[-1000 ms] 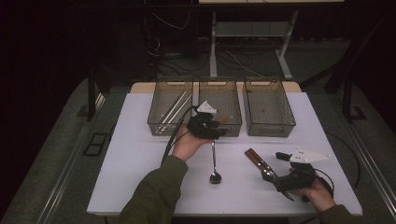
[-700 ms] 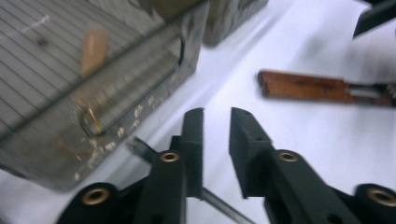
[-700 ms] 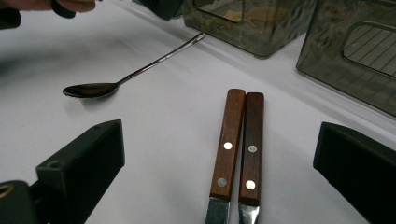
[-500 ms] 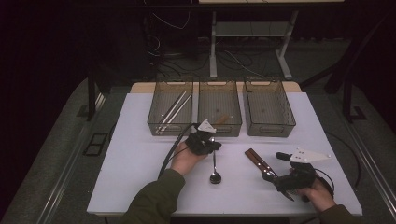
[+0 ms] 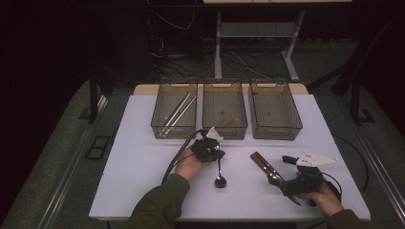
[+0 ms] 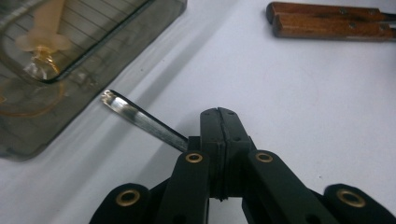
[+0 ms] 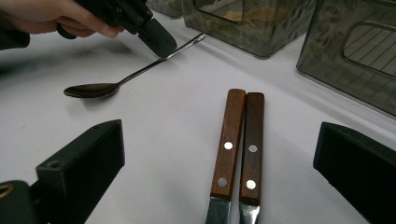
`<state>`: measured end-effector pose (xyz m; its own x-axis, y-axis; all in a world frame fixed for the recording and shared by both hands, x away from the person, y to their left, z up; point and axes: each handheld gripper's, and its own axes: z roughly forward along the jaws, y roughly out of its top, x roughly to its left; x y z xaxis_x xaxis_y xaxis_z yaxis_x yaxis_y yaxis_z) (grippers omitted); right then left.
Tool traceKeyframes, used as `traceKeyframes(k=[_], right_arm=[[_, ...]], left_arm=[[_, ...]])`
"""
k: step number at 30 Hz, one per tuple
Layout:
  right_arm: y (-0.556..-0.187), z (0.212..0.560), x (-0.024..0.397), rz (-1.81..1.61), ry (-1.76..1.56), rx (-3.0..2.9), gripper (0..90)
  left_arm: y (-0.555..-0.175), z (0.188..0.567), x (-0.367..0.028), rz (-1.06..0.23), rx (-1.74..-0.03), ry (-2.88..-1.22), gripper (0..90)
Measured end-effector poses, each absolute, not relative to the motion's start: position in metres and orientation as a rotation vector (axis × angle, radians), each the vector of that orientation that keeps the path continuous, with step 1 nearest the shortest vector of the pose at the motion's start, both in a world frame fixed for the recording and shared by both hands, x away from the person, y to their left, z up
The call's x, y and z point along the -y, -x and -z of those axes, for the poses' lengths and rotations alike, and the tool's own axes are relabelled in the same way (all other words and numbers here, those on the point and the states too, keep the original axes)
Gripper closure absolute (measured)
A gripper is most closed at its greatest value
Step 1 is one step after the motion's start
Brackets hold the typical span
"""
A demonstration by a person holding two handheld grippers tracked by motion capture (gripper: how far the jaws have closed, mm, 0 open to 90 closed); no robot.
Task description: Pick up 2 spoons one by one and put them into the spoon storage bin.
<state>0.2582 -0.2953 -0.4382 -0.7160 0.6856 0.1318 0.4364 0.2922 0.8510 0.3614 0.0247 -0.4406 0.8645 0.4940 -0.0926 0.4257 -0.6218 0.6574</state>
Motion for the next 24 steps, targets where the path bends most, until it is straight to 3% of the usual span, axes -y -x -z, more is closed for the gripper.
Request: traceKeyframes(k=[24], right_arm=[[-0.2582,0.4380,0.2966,-1.386,-1.029,-2.301,2.1]], left_arm=[[-0.3522,0.4382,-0.0302,-0.142,-0.669,-2.392,89.8]])
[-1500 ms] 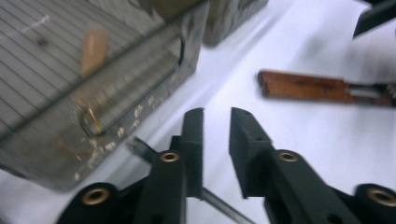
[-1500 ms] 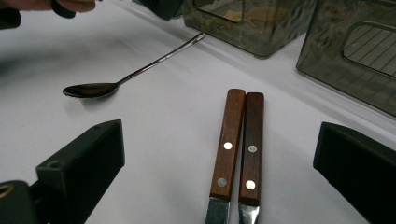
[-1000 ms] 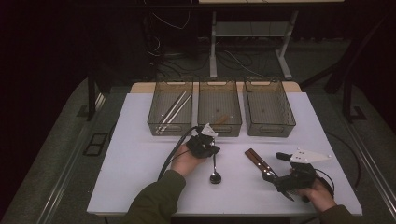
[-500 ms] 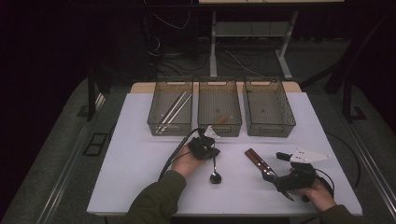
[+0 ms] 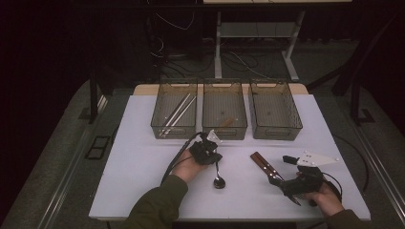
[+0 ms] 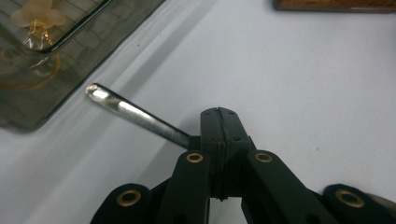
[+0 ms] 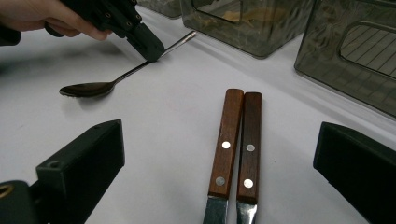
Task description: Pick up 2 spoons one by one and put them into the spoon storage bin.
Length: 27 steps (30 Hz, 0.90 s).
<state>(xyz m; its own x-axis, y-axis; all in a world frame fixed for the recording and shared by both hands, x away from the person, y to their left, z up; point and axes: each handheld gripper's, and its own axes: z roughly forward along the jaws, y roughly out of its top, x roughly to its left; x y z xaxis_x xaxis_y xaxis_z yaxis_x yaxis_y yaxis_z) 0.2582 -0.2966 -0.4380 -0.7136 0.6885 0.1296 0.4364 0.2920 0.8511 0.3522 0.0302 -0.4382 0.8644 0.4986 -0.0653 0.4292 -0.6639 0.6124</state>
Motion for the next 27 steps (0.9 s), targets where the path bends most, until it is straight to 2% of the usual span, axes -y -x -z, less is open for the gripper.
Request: traceKeyframes(k=[3,5,8,14,22,27], right_arm=[[-0.258,0.438,0.296,-1.385,-1.029,-2.302,2.1],[-0.258,0.438,0.296,-1.383,-1.028,-2.303,2.1],[-0.258,0.438,0.296,-1.385,-1.029,-2.302,2.1],[-0.258,0.438,0.295,-1.381,-1.027,-2.303,2.1],[-0.259,0.438,0.296,-1.383,-1.030,-2.301,2.1],[-0.258,0.438,0.295,-1.383,-1.026,-2.304,2.1]], left_arm=[[-0.351,0.438,-0.036,-0.181,-0.668,-2.425,89.7],[-0.350,0.440,-0.042,-0.132,-0.715,-2.379,89.7],[-0.347,0.439,-0.043,-0.144,-0.708,-2.385,89.7],[-0.356,0.440,-0.037,-0.180,-0.698,-2.374,89.6],[-0.376,0.437,-0.026,-0.164,-0.722,-2.330,89.6],[-0.386,0.437,-0.015,-0.208,-0.709,-2.355,89.6]])
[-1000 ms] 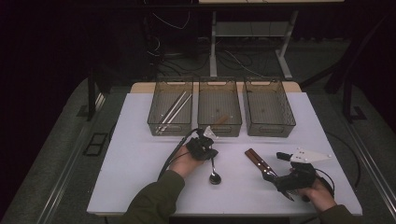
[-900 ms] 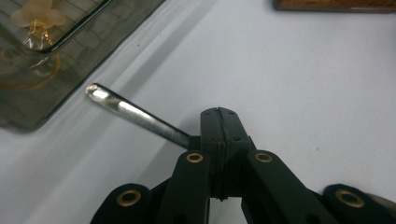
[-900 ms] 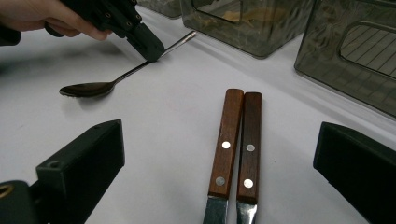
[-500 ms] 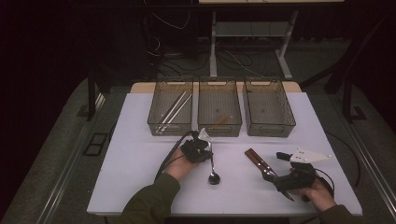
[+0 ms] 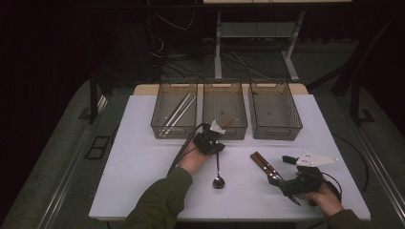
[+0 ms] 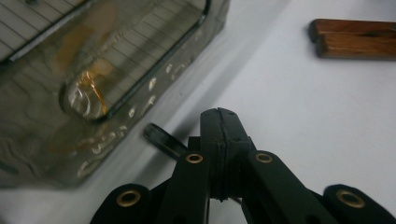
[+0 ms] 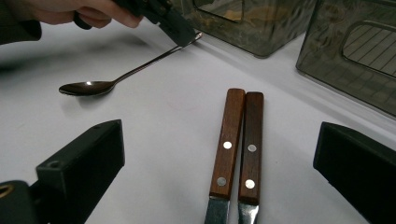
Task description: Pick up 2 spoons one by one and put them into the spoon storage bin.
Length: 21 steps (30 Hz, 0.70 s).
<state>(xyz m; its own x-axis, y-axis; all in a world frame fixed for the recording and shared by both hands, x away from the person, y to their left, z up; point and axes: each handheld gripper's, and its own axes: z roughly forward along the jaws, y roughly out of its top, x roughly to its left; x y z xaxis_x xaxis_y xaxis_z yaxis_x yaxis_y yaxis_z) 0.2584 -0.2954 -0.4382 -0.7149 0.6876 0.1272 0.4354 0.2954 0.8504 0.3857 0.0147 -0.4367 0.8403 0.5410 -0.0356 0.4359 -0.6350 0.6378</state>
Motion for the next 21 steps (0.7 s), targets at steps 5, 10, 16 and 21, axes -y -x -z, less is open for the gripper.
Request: traceKeyframes(k=[5,10,16,21], right_arm=[[-0.258,0.438,0.296,-1.388,-1.023,-2.302,2.1],[-0.258,0.438,0.296,-1.389,-1.021,-2.303,2.1],[-0.258,0.438,0.295,-1.389,-1.022,-2.303,2.1],[-0.258,0.438,0.295,-1.387,-1.020,-2.303,2.1]], left_arm=[[-0.392,0.440,-0.011,-0.215,-0.732,-2.368,89.6],[-0.394,0.439,-0.013,-0.250,-0.737,-2.397,89.7],[-0.393,0.437,-0.017,-0.262,-0.748,-2.418,89.7],[-0.393,0.435,-0.021,-0.253,-0.758,-2.439,89.7]])
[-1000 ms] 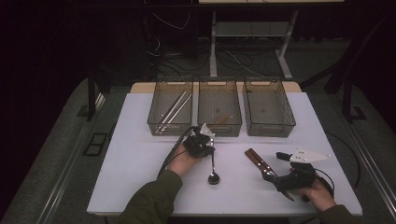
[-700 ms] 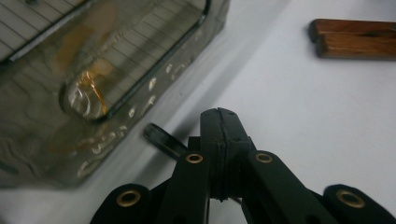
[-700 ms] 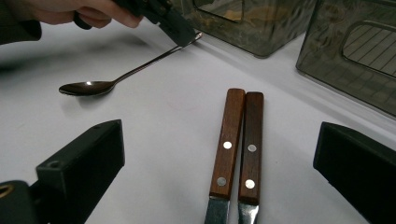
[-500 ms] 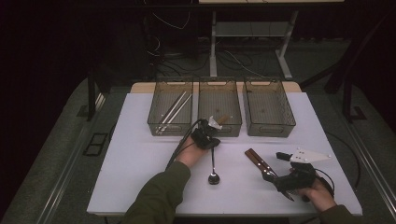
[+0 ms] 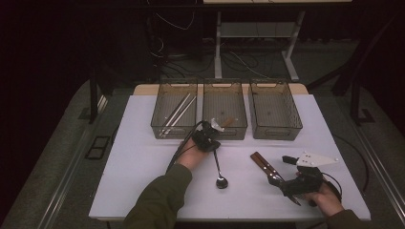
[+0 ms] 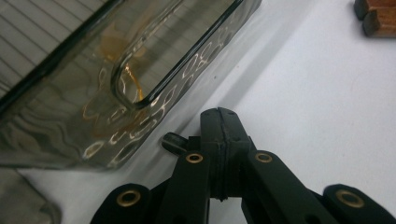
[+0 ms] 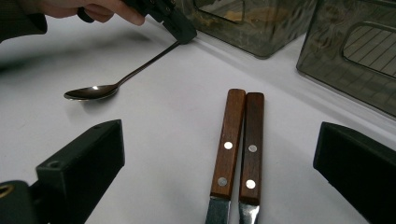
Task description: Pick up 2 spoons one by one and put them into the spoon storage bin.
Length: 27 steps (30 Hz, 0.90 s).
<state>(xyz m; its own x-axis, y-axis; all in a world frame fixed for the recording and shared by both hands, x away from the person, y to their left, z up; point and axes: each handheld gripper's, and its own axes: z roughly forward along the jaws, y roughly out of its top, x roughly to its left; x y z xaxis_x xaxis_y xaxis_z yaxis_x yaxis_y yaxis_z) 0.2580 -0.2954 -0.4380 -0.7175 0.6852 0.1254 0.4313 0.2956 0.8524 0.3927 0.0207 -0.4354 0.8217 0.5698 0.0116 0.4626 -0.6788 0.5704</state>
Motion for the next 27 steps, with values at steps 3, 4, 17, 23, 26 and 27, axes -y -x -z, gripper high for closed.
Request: traceKeyframes(k=[3,4,17,23,26,27], right_arm=[[-0.258,0.438,0.295,-1.386,-1.022,-2.304,2.1],[-0.258,0.438,0.296,-1.386,-1.021,-2.303,2.1],[-0.258,0.438,0.295,-1.385,-1.021,-2.302,2.1],[-0.258,0.438,0.295,-1.384,-1.024,-2.303,2.1],[-0.258,0.438,0.295,-1.383,-1.027,-2.304,2.1],[-0.258,0.438,0.295,-1.383,-1.027,-2.304,2.1]], left_arm=[[-0.392,0.434,-0.023,-0.252,-0.762,-2.452,89.7],[-0.392,0.434,-0.024,-0.253,-0.755,-2.463,89.7],[-0.383,0.432,-0.041,-0.244,-0.791,-2.471,89.7],[-0.377,0.432,-0.051,-0.232,-0.805,-2.478,89.7],[-0.374,0.431,-0.055,-0.232,-0.805,-2.485,89.7],[-0.372,0.431,-0.057,-0.230,-0.813,-2.483,89.7]])
